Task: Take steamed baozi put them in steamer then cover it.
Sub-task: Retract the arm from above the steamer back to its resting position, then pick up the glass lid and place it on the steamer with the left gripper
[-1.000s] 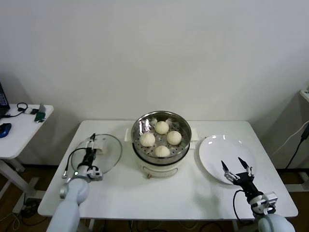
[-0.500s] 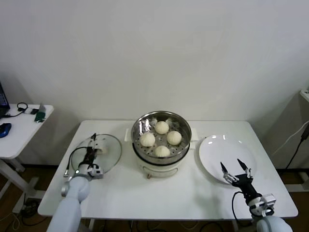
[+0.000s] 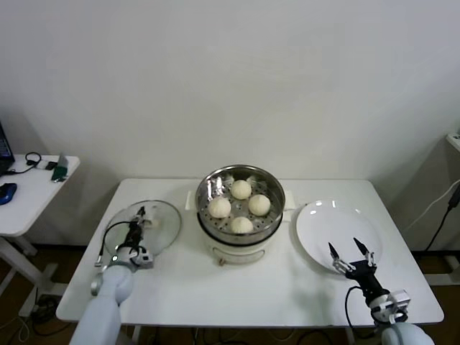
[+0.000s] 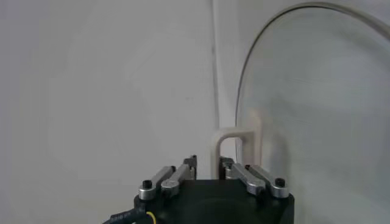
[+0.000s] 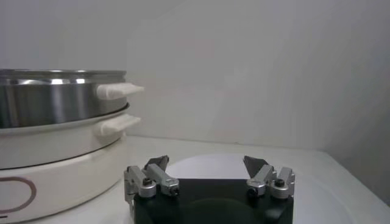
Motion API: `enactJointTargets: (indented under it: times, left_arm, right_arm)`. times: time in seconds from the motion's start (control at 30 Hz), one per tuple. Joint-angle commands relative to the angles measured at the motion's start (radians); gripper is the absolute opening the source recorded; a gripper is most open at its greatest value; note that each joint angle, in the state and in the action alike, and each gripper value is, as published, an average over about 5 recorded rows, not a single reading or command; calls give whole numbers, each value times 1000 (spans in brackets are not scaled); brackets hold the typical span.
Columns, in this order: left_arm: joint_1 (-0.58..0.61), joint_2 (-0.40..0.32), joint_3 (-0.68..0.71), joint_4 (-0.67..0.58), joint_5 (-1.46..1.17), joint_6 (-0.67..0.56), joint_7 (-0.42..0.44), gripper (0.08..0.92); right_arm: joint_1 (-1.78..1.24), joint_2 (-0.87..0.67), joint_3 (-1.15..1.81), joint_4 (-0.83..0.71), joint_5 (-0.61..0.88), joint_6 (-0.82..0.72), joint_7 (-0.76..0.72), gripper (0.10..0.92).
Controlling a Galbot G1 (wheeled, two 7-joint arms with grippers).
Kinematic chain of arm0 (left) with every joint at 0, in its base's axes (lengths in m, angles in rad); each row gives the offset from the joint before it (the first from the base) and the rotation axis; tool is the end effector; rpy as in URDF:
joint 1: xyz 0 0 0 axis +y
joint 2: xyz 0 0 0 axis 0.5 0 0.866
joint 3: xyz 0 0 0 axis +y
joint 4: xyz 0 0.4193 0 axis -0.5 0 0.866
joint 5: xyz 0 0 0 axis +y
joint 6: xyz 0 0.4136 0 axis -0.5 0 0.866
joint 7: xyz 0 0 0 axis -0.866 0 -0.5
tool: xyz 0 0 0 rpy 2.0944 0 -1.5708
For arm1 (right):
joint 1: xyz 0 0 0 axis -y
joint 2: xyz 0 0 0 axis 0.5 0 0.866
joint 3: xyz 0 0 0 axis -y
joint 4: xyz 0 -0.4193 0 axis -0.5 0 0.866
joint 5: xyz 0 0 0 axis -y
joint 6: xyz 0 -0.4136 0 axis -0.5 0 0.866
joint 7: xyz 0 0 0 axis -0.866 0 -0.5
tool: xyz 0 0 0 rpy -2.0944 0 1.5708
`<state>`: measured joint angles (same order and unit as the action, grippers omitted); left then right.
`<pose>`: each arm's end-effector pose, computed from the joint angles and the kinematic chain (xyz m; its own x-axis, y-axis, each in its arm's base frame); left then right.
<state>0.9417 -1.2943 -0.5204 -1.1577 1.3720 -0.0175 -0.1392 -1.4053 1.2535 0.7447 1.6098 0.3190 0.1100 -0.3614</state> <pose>0.4360 0.1586 -0.5204 -0.9847 -0.0807 0.1547 0.1603 -0.0682 0.9847 0.2533 -0.2119 -0.4736 -0.9750 -0.1657 0.1482 -0.1690 0.9856 -0.0097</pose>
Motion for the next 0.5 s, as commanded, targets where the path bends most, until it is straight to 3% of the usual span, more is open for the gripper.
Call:
enactJointTargets:
  times: [0.03,0.2,0.5]
  left_arm:
    - [24,14,2,-67,-39,7,-3,249]
    - [69,46,4,-166,-81,27,-4,148]
    - [262,155,1,-514,-147,215,-31,147]
  right_arm:
    - [-3,-8,11,-4,0,4,-1,823]
    - [-7,-18,20,-4,3,8,-2,823]
    - [3,-40,27,-23,5,15,-3,823]
